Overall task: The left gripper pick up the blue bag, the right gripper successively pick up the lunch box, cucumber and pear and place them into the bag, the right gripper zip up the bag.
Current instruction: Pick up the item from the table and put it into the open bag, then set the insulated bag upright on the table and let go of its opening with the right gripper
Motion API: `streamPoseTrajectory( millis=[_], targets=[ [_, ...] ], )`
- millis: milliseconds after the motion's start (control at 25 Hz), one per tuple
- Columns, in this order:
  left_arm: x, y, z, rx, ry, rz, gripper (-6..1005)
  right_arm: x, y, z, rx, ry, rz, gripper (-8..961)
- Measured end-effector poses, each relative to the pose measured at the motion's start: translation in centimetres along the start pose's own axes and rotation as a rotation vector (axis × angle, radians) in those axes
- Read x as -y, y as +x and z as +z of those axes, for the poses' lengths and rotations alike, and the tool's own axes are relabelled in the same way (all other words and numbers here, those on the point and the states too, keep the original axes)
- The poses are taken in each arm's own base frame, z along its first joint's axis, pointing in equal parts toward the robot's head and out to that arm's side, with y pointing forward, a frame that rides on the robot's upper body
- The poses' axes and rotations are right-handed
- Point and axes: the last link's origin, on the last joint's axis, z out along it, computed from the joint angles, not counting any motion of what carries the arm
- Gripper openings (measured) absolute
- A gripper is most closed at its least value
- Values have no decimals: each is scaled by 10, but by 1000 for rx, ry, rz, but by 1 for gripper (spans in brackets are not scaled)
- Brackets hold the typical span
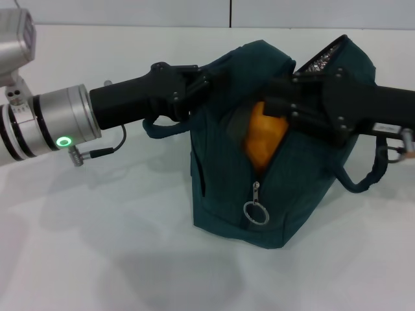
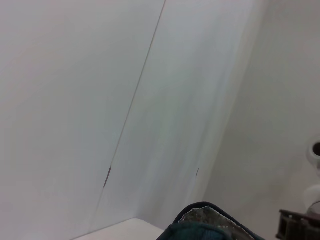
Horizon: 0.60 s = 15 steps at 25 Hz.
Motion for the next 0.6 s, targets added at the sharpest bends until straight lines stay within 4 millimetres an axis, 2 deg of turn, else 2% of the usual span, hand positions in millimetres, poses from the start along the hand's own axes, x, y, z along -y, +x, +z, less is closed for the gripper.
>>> streamPoseTrajectory(
  millis=[40, 80, 360, 480, 600],
  targets=[
    [0, 0, 0, -1, 1, 2, 56, -4, -1, -10, 21, 8, 4, 201],
    [0, 0, 0, -1, 1, 2, 56, -4, -1, -10, 21, 8, 4, 221],
    [-1, -1, -1, -5, 1, 10, 56, -34, 2, -81, -24, 25, 40, 362],
    [-1, -1, -1, -5, 1, 10, 56, -42, 12, -97, -51, 66, 70, 405],
    [-1, -1, -1, -5, 1, 10, 56, -44, 21, -102, -94, 83, 92, 439]
  ],
)
